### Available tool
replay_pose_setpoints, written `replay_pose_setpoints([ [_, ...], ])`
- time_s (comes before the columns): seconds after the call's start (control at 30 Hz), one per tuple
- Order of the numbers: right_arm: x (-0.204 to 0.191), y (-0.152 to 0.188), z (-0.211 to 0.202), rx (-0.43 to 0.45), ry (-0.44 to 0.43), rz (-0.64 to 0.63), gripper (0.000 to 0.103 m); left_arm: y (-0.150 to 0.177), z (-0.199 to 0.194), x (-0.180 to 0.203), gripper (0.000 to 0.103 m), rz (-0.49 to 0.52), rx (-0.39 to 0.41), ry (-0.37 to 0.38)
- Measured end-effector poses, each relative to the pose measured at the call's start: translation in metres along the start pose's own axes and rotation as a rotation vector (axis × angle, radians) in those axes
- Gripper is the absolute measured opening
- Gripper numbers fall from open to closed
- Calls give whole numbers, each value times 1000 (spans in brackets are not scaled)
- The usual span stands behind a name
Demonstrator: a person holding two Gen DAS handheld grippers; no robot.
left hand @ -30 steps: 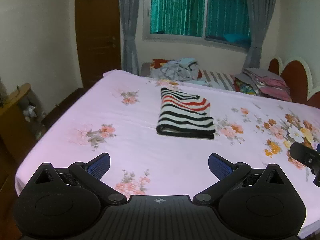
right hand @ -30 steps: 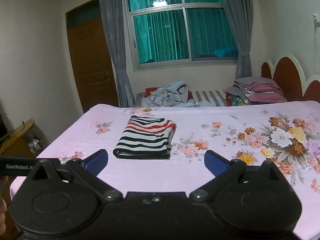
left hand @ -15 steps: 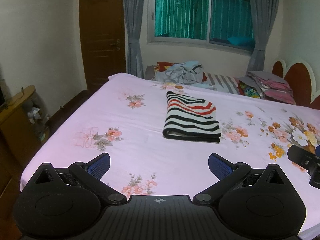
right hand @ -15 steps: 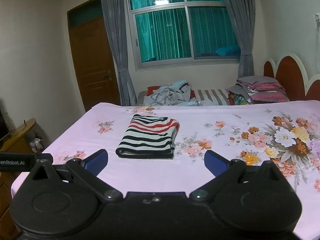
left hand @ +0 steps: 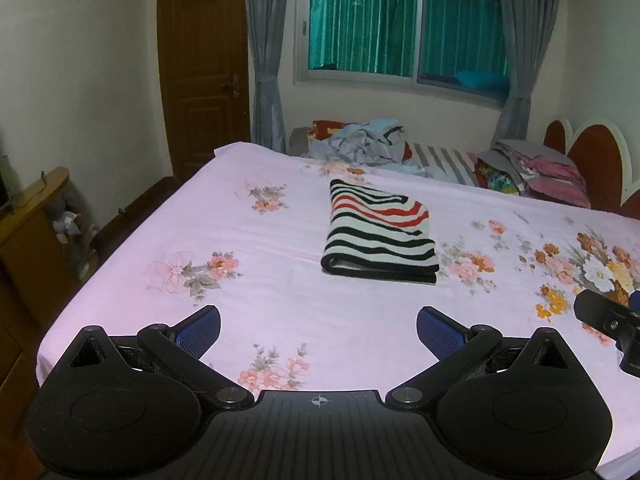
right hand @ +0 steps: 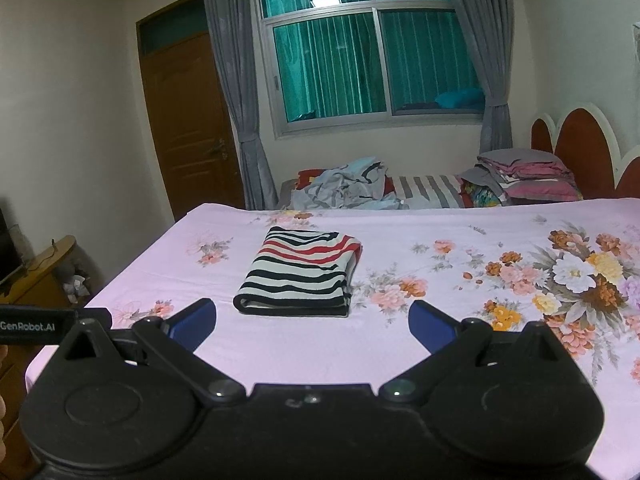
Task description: Fold small clothes
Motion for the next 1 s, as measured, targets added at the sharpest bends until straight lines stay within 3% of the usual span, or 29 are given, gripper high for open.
replay_pose_setpoints([
  [1.0,-1,1,4,-8,-9,2,103,1,5,10,103,-4,-10,4],
])
Point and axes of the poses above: each gripper's, at about its wrist camera, not at the fingertips, and z roughly the way its jaws point, x to its right, y to its underside, the point moved 10 cm from there along z, roughly the way its jaws point, and after that the axes turned 11 degrees about y, right-handed, at the moved point
